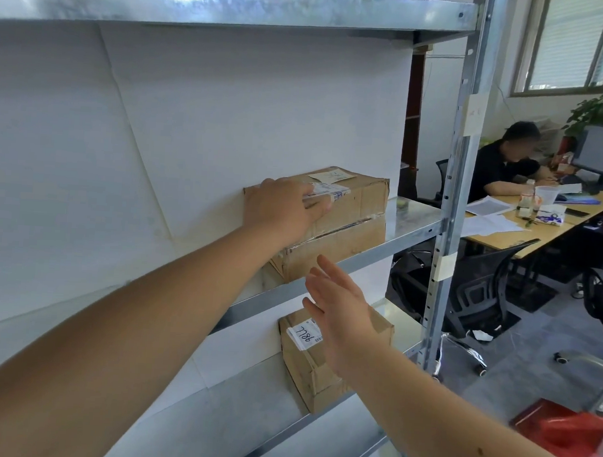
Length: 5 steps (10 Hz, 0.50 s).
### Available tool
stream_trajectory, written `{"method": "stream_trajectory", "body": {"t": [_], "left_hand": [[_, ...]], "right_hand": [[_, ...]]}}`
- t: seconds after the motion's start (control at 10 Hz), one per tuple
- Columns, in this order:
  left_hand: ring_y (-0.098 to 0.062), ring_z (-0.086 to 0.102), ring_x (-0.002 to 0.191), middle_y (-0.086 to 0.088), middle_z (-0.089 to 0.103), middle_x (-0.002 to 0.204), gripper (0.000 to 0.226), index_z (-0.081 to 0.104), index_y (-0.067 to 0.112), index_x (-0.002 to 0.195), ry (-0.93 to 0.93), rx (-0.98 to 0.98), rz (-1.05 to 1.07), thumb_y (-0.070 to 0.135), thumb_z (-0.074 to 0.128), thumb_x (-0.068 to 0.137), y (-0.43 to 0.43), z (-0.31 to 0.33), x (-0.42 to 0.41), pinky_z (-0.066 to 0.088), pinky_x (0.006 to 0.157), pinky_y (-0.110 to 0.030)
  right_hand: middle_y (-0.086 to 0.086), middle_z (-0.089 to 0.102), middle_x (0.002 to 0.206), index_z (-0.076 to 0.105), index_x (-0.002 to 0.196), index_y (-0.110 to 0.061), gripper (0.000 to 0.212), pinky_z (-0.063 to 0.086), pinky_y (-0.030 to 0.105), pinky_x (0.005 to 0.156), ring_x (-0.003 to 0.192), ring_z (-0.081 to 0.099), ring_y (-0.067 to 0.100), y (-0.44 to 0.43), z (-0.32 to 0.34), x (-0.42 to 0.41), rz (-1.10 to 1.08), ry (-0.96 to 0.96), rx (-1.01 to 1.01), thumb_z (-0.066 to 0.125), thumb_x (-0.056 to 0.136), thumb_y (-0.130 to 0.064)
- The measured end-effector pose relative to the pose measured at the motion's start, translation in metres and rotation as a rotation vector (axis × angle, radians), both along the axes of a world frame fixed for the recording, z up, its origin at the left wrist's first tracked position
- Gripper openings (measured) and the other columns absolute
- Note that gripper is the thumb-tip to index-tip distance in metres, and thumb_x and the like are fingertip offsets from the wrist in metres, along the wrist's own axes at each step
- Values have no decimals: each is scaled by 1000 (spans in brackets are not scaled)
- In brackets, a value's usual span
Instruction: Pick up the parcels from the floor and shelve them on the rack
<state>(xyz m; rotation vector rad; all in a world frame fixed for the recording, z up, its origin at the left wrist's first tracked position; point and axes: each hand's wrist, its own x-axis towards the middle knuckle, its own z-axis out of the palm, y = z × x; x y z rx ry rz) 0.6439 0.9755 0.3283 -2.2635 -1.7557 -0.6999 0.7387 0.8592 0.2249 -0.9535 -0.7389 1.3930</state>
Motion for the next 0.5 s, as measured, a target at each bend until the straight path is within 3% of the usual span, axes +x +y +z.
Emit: {"method": "stream_trajectory", "body": {"t": [0.1, 0.2, 0.3, 0.4, 0.5], "left_hand": [[-24, 48, 147, 4, 59, 158, 71, 62, 35, 150, -106, 32, -78, 75, 61, 90, -5, -9, -10, 35, 118, -39], [-24, 26, 163, 0, 36, 175, 83, 45, 38, 161, -231, 4, -130, 72, 64, 88, -19, -19, -25, 21, 131, -46], [-25, 14, 167, 0, 21, 181, 91, 32, 37, 167, -292, 8, -123, 72, 58, 88, -38, -35, -44, 15, 133, -49], [-21, 13, 168, 1, 20, 181, 89, 27, 33, 169, -360, 25, -116, 66, 59, 93, -60, -47, -66, 16, 134, -50], [-17, 11, 168, 4, 18, 181, 91, 23, 33, 171, -417, 31, -92, 65, 58, 94, -81, -59, -91, 15, 135, -49]], "right_hand": [[-13, 63, 137, 59, 142, -38, 51, 42, 41, 119, 131, 57, 16, 1, -8, -9, 48, -87, 51, 67, 97, -15], [-22, 65, 130, 58, 145, -38, 58, 44, 39, 118, 130, 58, 8, 4, -14, -17, 74, -116, 86, 70, 91, -21], [-16, 62, 142, 57, 147, -37, 60, 44, 38, 117, 134, 56, 9, 5, -17, -24, 75, -99, 96, 69, 91, -21], [-17, 61, 143, 59, 145, -38, 56, 44, 34, 111, 134, 56, 10, 4, -17, -34, 32, -76, 92, 68, 94, -17], [-30, 59, 132, 58, 145, -41, 56, 41, 33, 108, 135, 52, 6, -5, -16, -43, -7, -94, 143, 66, 95, -15]]}}
